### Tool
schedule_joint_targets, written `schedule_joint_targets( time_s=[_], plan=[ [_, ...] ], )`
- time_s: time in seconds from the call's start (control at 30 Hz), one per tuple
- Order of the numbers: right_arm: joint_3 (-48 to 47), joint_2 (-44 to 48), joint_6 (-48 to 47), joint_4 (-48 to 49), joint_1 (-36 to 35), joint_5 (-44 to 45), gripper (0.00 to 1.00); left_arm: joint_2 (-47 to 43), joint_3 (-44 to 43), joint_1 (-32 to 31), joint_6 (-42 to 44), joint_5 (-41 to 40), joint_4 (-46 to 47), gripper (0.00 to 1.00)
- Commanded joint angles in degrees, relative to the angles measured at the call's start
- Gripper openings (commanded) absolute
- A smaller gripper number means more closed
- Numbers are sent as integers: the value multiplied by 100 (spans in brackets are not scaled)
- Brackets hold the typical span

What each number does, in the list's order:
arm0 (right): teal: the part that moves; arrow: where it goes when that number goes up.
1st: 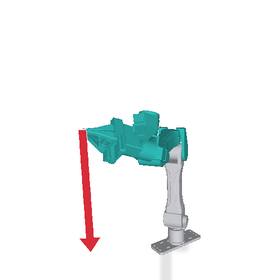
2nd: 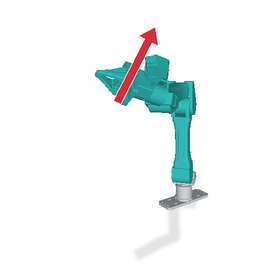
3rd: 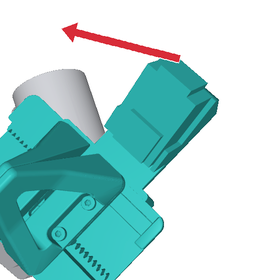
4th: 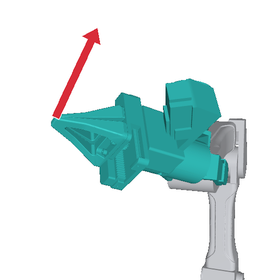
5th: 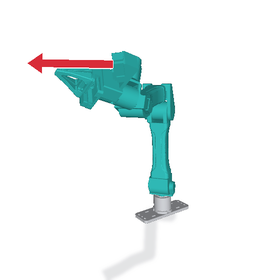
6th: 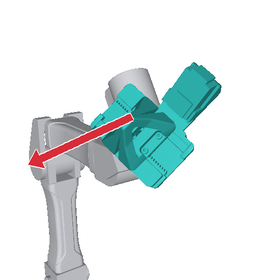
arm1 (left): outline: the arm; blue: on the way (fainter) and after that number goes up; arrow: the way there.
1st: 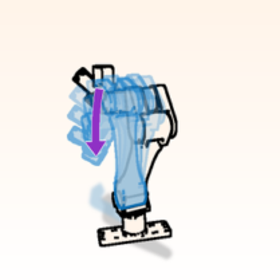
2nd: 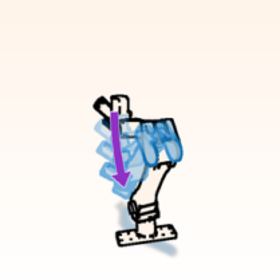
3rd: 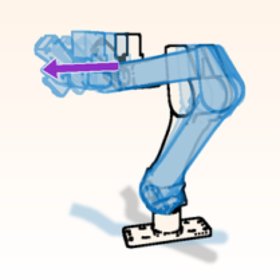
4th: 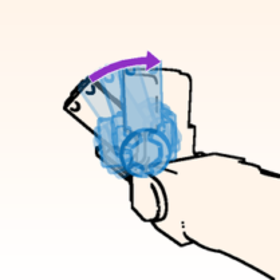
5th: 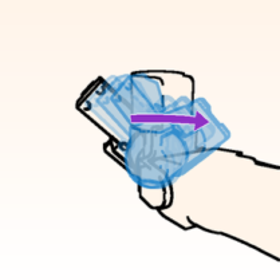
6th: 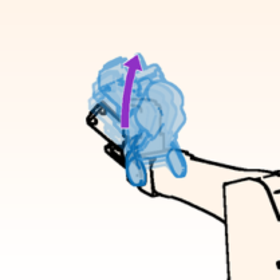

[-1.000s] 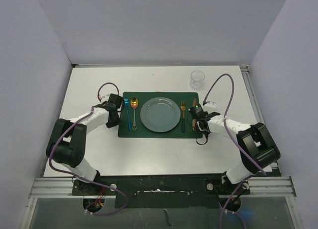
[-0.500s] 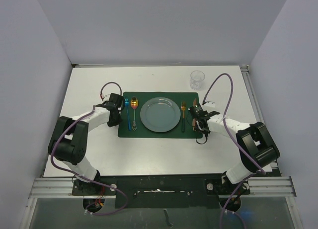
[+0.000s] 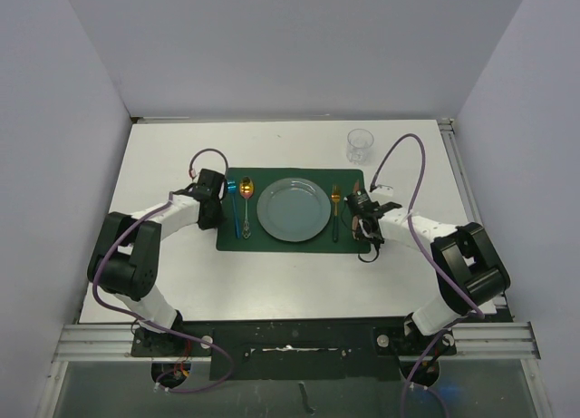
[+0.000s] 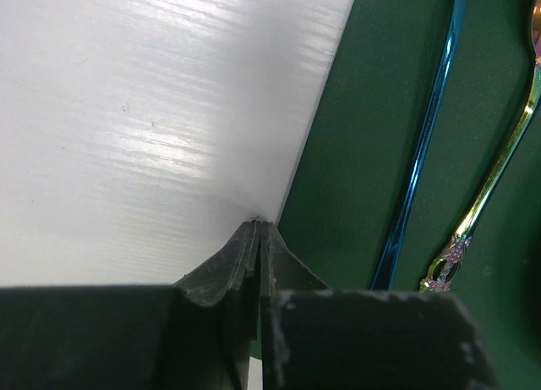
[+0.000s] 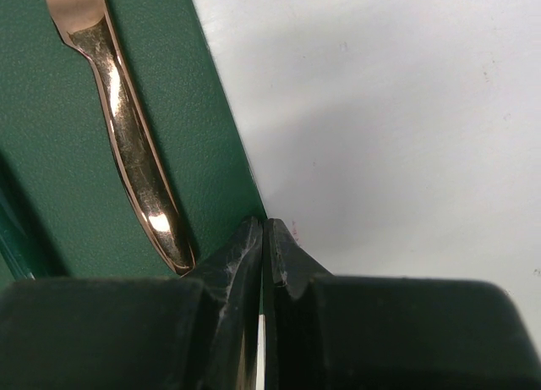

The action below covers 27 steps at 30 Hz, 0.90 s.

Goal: Set the dinner table for one person
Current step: Adjust the napkin at the center of the board.

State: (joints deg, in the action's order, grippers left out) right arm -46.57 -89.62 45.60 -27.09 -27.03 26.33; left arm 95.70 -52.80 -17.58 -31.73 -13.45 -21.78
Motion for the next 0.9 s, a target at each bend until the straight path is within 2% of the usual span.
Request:
schedule_joint_targets(
  time_s=[0.0, 0.37, 0.87],
  plan=[
    [-19, -104, -49, -393, 46, -172, 0, 124, -136, -219, 148, 985, 108, 0],
    [-24, -47, -128, -401, 129, -163, 0, 207, -423, -514, 329, 1055, -91, 0],
    [-184, -187, -321, -349, 244, -156, 0, 211, -528, -543, 378, 991, -270, 0]
  ],
)
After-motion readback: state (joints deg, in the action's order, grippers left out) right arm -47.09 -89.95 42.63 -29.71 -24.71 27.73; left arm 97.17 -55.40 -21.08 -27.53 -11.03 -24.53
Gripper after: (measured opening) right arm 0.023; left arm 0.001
